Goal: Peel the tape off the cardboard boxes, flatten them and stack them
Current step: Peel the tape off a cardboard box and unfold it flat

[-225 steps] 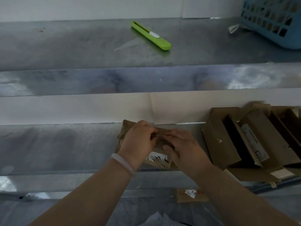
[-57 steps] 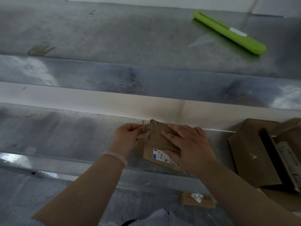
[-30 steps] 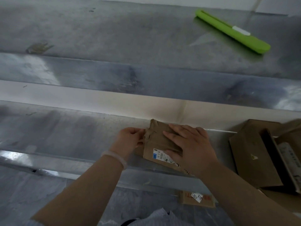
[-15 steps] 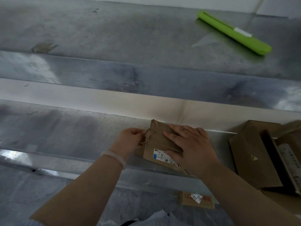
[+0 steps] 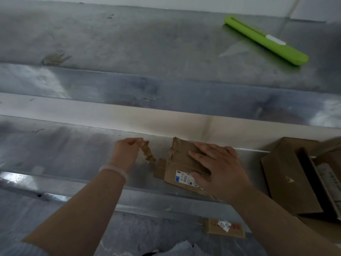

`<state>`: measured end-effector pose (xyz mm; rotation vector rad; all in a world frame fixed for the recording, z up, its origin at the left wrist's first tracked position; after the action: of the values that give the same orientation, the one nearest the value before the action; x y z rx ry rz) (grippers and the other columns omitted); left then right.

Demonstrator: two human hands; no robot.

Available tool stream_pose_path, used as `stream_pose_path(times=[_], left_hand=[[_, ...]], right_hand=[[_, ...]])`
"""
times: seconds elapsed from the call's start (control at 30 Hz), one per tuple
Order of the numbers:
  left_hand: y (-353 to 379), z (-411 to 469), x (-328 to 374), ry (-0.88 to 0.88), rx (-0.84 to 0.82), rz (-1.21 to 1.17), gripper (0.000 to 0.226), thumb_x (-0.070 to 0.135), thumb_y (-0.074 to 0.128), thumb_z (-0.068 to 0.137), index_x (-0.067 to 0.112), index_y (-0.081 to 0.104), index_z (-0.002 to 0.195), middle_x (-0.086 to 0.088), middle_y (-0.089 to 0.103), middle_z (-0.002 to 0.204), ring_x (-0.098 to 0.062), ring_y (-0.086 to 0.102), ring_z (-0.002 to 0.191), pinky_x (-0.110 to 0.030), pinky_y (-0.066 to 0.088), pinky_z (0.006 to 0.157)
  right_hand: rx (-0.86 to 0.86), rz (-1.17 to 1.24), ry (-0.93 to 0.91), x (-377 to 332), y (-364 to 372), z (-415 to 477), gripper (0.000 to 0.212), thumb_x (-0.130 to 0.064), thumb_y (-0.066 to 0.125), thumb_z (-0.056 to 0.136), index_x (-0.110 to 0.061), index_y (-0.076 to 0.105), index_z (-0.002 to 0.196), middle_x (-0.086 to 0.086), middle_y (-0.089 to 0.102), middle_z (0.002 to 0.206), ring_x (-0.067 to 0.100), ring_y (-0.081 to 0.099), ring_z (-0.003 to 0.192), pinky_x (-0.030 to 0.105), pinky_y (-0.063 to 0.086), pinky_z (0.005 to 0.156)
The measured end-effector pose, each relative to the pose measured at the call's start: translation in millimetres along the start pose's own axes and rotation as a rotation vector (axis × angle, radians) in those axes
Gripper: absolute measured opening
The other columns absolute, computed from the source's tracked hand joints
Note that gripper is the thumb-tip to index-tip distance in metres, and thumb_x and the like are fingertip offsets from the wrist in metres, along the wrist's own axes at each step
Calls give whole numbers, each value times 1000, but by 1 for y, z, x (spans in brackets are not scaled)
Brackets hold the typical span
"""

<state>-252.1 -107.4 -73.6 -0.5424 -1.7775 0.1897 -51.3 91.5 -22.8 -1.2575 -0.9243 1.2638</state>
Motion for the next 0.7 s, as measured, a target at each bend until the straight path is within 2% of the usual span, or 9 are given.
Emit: stream_pose_path(times=[0.07,0.13,0.2,0.33,0.43,0.53,0.63,0.7], left_hand=[[-7,4,4,26,46,6,21,37,77,75,24,67,89,-3,67,89,-22,66,79,-37,56,79],[-12,6,7,54,54,34,22,33,79,73,18,65,80,-5,69,80,-23,68,73,-37,58,74],[-16,9,10,121,68,200,15,32,74,78,19,68,74,-1,71,74,-21,68,73,-36,57,75],[-12,5,5,307,63,575,16,22,59,91,15,73,91,-3,71,91,-23,64,85,-26,46,78],[-4,9,-13,342,-9,670,20,14,54,92,9,72,93,-11,68,99,-29,63,89,-29,46,81],[5,10,-32,338,-78,752,22,17,53,92,9,73,95,-12,59,106,-32,57,94,-31,44,87],[7,6,-37,284,-121,803,26,26,49,93,15,73,90,-10,67,98,-28,61,87,-27,45,77],[7,5,-36,272,-116,830,26,32,51,92,17,73,92,-8,71,93,-27,64,88,-27,47,76]], right_hand=[[-2,-1,-2,0,-1,0,58,-62,46,81,-36,57,131,-10,48,145,14,50,126,42,36,101],[-3,-1,-1,0,-1,-1,57,-62,46,82,-37,57,131,-11,48,145,13,50,126,40,35,101],[3,4,1,0,0,-1,56,-62,46,81,-37,57,131,-11,49,144,14,51,125,41,36,101],[15,1,-6,0,1,0,56,-61,47,81,-36,58,130,-10,50,143,15,53,124,44,40,100],[29,1,-14,1,1,0,55,-60,50,81,-35,59,130,-10,50,143,15,53,124,43,39,100],[30,1,-14,0,2,0,56,-60,50,81,-35,59,130,-10,50,143,15,53,125,42,38,101],[19,5,0,0,2,-1,57,-61,48,80,-36,58,131,-11,48,145,15,51,126,43,37,102],[23,9,4,0,2,-1,57,-61,48,80,-36,58,131,-12,47,145,15,50,127,43,36,103]])
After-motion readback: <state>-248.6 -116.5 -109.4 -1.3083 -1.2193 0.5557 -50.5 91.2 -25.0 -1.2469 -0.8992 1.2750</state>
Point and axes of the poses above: each hand's wrist, its own z-axis towards the middle knuckle, its own y-axis out of the palm, x = y × z, the point moved 4 cm from there along z, towards the middle knuckle
